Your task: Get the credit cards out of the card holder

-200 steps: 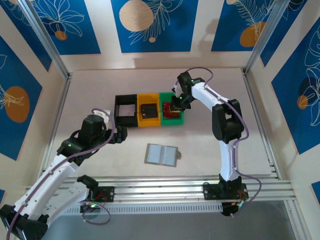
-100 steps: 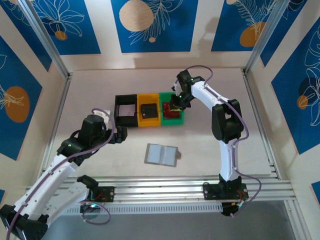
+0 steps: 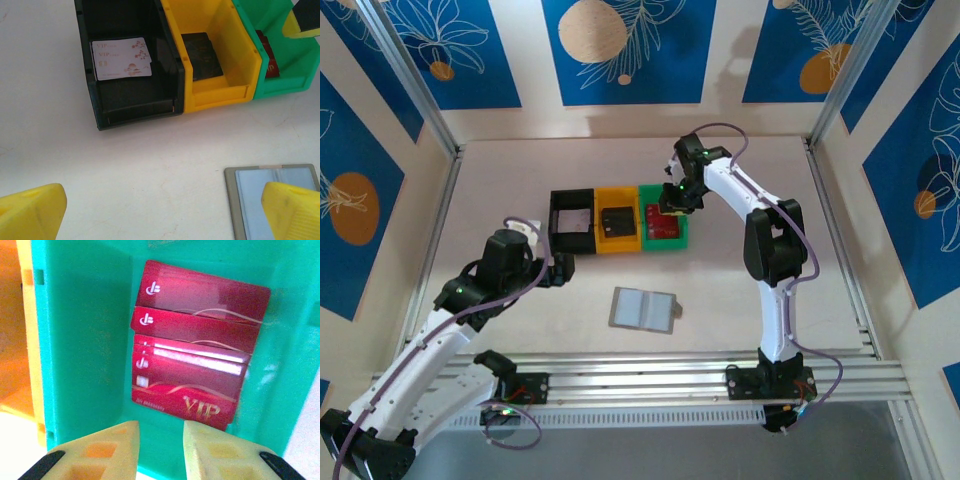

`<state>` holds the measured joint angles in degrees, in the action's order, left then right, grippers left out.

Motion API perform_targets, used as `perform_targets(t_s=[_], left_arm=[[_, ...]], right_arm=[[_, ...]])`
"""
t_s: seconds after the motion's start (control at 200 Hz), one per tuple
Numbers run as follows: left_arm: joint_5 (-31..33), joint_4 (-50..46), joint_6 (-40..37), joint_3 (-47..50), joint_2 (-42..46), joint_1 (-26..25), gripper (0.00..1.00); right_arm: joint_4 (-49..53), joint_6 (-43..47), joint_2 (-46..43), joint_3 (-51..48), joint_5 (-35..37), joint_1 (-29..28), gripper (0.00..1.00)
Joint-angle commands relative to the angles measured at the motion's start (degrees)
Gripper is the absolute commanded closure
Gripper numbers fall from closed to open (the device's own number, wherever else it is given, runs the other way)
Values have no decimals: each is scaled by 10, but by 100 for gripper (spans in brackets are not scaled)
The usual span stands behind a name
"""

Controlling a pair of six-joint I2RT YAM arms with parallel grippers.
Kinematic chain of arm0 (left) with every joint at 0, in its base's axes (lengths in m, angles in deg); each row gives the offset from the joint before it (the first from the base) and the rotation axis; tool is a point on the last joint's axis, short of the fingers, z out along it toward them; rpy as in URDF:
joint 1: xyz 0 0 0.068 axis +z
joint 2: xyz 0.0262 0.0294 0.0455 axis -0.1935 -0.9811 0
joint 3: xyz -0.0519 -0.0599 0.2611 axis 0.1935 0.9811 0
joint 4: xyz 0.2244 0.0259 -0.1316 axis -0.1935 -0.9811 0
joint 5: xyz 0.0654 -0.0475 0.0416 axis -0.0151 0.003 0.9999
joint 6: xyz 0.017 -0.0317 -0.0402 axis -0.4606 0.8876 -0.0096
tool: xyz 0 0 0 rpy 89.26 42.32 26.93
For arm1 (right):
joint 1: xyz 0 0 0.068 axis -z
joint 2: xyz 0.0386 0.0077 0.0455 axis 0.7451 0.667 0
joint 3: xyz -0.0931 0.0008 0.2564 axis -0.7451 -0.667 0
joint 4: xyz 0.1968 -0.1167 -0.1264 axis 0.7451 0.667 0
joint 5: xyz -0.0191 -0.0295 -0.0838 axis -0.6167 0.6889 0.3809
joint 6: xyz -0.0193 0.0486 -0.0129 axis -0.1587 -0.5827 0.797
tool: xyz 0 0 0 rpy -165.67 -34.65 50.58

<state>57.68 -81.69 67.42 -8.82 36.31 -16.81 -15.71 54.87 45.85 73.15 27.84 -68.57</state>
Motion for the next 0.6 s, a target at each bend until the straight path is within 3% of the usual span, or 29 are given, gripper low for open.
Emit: perform_targets(t_s=[0.0,0.105,0.375,0.415,0.43,0.45,0.595], left_arm=[[-6,3,-10,5,3,5,0],[-4,3,-10,6,4,5,0],[0,4,-8,6,3,5,0],[1,5,-8,6,4,5,0],[2,4,-7,6,4,5,0],[2,5,-7,7,4,5,0],[6,3,-3,5,-1,5,0]], right_arm=[[27,-2,-3,22,23,4,70],[7,-4,-44,11,42,-1,64],[-17,-7,-116,11,54,-8,33],[-18,-8,-121,12,55,-8,21],[-18,-9,-122,12,56,-8,7],[-18,-10,-123,12,57,-9,0],[-28,-11,-141,4,68,-10,1]])
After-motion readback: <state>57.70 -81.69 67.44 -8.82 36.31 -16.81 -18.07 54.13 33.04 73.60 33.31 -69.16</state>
